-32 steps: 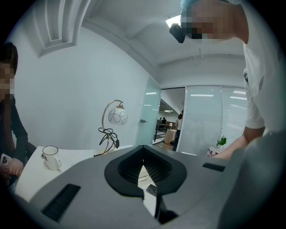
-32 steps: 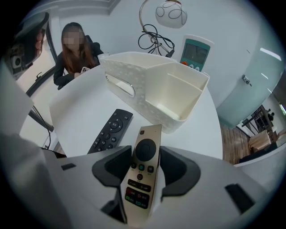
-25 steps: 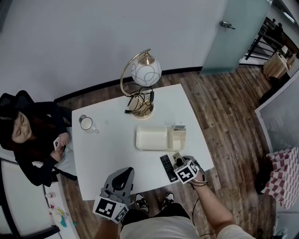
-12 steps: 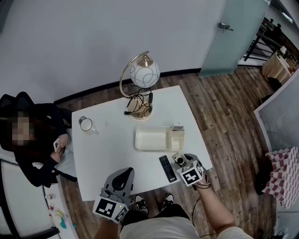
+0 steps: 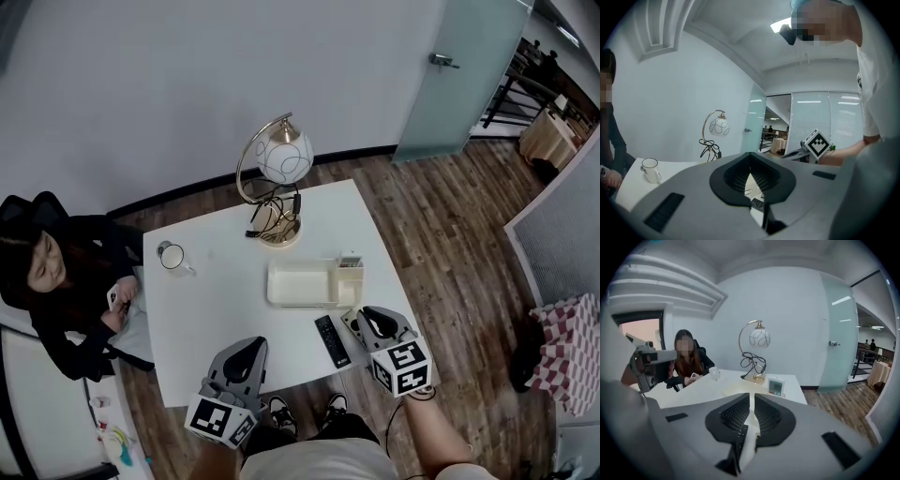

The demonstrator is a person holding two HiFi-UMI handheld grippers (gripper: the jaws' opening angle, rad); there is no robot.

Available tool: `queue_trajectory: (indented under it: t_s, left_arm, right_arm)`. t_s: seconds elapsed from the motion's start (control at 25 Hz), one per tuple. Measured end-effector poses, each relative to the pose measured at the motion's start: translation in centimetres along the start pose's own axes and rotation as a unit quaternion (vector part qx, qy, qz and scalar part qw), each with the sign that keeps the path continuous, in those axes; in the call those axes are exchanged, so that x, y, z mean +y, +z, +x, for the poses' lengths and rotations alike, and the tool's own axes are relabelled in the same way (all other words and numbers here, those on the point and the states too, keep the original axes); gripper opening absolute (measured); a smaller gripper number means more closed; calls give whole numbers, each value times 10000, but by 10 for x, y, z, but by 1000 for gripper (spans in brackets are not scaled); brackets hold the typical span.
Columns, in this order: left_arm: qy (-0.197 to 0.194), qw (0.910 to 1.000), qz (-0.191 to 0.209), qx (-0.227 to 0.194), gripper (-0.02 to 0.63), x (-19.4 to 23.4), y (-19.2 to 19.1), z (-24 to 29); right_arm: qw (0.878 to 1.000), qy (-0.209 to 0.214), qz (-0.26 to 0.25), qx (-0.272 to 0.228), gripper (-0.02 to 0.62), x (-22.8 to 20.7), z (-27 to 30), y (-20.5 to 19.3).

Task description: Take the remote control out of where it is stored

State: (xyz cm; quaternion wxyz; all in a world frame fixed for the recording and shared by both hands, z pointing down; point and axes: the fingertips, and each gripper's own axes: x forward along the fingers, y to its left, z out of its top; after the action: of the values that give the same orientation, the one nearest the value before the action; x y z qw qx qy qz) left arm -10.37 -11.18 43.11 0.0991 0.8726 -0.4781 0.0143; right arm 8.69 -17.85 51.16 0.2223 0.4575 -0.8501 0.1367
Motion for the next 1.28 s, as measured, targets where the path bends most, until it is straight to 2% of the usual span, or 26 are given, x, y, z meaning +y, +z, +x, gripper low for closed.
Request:
queue_trajectory:
  t_s: [0.28, 0.4, 0.68, 1.12, 1.28]
  left_arm:
    - [-37, 10000, 13, -56, 6, -6, 7, -1]
    - [-64, 9999, 32, -92, 6, -9, 9, -2]
    - [-73, 9997, 213, -15, 6, -13, 11, -4]
    - [-18, 9998, 80, -155, 6, -11, 13, -6]
    - [-16, 9998, 82, -160, 6, -11, 14, -6]
  right_arm:
    - [9923, 104, 29, -1233, 11, 21, -43, 42]
    - [9883, 124, -127, -1512, 11, 29, -53, 47]
    - [9887, 84, -13, -1496, 11, 28, -58, 45]
    - [9900, -41, 26, -1411, 11, 19, -56, 42]
    - [9908, -258, 43, -1330, 12, 7, -46, 42]
